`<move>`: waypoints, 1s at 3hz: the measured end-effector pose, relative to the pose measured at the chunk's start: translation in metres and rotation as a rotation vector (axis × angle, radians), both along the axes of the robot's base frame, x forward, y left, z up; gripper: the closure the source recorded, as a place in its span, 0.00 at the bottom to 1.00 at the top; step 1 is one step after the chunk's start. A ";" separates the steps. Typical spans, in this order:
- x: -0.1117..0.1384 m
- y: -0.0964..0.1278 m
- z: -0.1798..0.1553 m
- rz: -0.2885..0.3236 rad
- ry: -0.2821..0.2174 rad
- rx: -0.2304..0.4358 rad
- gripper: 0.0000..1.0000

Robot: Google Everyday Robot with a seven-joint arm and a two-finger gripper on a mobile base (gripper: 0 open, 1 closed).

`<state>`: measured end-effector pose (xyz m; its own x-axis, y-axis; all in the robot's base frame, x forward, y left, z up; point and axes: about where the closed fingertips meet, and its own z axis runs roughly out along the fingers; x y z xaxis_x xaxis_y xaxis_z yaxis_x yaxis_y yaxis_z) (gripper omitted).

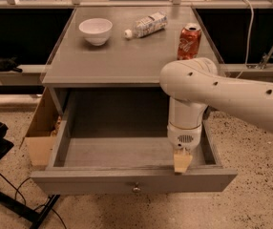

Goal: Open top drawer

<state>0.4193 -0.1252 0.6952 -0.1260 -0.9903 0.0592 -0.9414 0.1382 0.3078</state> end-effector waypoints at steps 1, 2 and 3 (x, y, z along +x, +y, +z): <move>-0.011 -0.006 0.007 0.002 0.055 -0.015 1.00; -0.012 -0.006 0.008 0.003 0.058 -0.017 0.81; -0.010 -0.008 0.014 0.001 0.022 -0.021 0.58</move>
Offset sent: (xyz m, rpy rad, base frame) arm -0.0102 -0.0053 0.0066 -0.0132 0.0500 0.0019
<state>0.4092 -0.1333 0.7096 -0.1236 -0.9889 0.0826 -0.9344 0.1440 0.3257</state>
